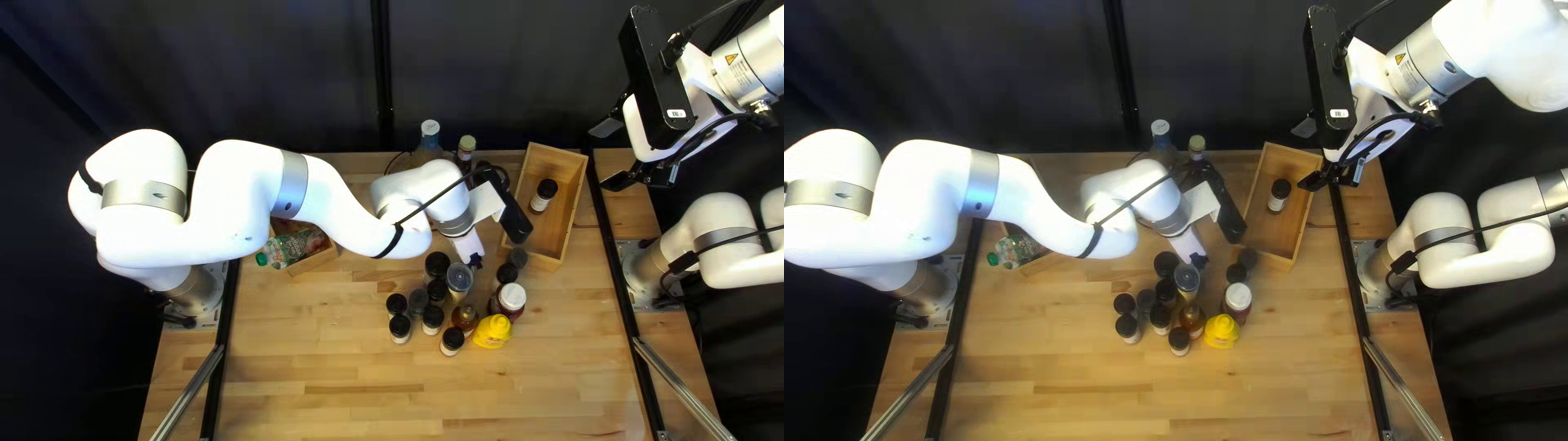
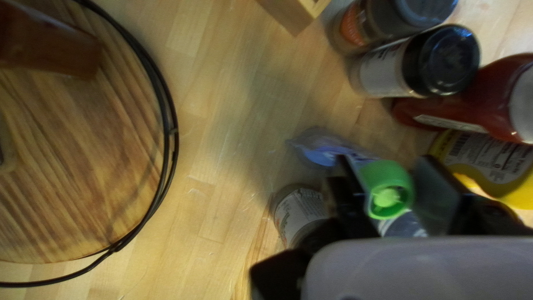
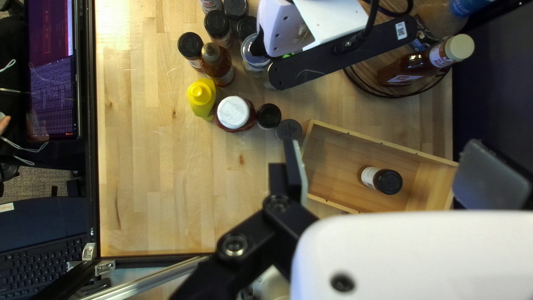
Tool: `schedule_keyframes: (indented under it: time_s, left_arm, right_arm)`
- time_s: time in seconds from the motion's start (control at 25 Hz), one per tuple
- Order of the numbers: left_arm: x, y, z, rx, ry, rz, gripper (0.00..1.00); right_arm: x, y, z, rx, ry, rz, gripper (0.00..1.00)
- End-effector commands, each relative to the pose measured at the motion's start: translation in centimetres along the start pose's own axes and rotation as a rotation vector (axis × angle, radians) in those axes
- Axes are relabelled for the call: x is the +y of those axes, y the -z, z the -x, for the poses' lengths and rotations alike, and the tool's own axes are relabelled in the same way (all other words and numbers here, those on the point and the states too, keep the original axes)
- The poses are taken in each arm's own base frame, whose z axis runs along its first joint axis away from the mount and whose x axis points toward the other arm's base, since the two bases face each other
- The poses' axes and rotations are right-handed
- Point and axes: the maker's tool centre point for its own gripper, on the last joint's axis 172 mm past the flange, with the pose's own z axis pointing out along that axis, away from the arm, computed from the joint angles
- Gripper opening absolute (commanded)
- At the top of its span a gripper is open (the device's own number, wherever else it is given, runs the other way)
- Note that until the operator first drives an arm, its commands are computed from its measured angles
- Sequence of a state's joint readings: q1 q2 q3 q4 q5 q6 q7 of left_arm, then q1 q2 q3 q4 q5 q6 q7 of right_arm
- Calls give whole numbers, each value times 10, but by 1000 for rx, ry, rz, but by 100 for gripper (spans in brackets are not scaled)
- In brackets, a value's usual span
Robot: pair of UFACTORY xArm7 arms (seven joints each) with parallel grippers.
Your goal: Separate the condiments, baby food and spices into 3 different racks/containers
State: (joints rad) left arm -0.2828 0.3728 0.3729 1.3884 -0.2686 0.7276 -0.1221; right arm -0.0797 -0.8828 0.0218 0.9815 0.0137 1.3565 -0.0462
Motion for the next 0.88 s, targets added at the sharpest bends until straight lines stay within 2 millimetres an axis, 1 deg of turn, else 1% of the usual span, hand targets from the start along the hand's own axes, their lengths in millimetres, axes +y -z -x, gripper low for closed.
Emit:
schedule_keyframes:
  time_s: [0.04, 0.08, 0.16, 0.24, 0.32, 0.44, 0.48, 0.6, 0.68, 0.8, 0.84, 0.88]
  left_arm:
    - [-9, 49, -15, 11, -24, -12, 0]
    - [-12, 57, -16, 11, -28, -16, 0]
    - [-23, 83, -13, 10, -42, -31, 0]
    - [-34, 106, -4, 5, -55, -47, 0]
    - [-41, 123, 6, 2, -64, -62, 0]
    - [-56, 153, 35, -6, -79, -91, 0]
    - [-59, 159, 42, -7, -82, -96, 0]
    - [-75, 180, 78, -13, -86, -123, 0]
    - [-84, 188, 96, -13, -81, -137, 0]
    - [-102, 201, 133, -8, -51, -177, 0]
    - [-109, 202, 145, -2, -33, -196, 0]
    - [-113, 203, 152, 1, -20, -207, 0]
  right_arm:
    - [0, 0, 0, 0, 0, 0, 100]
    - [0, 0, 0, 0, 0, 0, 100]
    - [0, 0, 0, 0, 0, 0, 100]
    - [0, 0, 0, 0, 0, 0, 100]
    - [0, 0, 0, 0, 0, 0, 100]
    - [0, 0, 0, 0, 0, 0, 100]
    - [0, 0, 0, 0, 0, 0, 100]
    - [0, 0, 0, 0, 0, 0, 100]
    - [0, 0, 0, 0, 0, 0, 100]
    - [0, 0, 0, 0, 0, 0, 100]
    - [0, 0, 0, 0, 0, 0, 100]
    - [0, 0, 0, 0, 0, 0, 100]
